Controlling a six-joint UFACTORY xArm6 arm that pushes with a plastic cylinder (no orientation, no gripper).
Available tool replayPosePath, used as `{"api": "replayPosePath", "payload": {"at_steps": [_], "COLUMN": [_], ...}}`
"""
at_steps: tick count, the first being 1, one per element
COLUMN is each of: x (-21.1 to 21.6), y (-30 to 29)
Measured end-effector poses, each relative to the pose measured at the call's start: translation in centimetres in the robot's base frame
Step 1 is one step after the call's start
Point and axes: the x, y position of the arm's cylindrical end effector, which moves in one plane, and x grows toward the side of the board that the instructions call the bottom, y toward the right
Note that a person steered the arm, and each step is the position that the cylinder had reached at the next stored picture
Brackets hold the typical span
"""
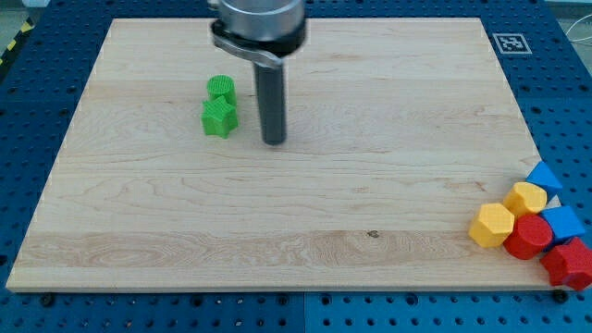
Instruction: Nudge the red star a bit left
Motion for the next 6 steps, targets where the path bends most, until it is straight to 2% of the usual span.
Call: {"api": "replayPosePath", "payload": {"at_steps": [2,3,5,6], "x": [10.6,8.7,7.3,5.3], "y": [4.5,6.1,16.7,19.5]}}
